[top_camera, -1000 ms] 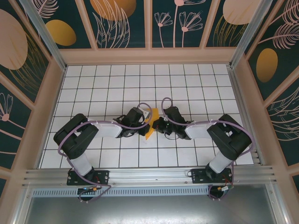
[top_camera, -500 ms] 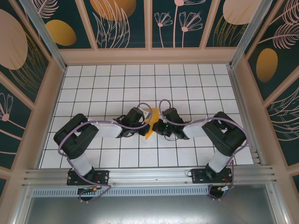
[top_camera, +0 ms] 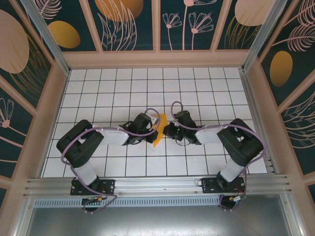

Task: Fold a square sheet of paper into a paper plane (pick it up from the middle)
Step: Third fold the triangle at the center of the table.

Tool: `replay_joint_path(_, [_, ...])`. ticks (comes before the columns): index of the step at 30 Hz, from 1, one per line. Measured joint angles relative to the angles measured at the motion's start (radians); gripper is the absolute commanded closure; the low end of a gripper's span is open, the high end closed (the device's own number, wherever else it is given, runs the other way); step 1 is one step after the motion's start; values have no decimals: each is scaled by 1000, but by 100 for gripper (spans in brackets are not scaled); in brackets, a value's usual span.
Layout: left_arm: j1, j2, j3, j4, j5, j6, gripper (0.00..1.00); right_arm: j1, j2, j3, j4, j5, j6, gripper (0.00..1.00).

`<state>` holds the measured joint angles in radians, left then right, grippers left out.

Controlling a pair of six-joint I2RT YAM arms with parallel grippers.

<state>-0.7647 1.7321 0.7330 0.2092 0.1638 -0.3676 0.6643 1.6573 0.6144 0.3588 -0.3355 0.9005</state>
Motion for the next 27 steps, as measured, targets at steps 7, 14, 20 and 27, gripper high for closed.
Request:
replay_joint_path(7, [0,0,0,0,0,0,86,-26,14,15,1,-21,-14,99])
replay_joint_path(14, [0,0,0,0,-6,0,86,-27,59,34,-19,-4,-20,100])
replay_joint_path(20, [0,0,0,0,-8,0,86,-27,59,44,-33,-2,-30,99])
replay_joint_path(27, [0,0,0,0,-8,0,86,-47,17,70,-90,-3,-58,99])
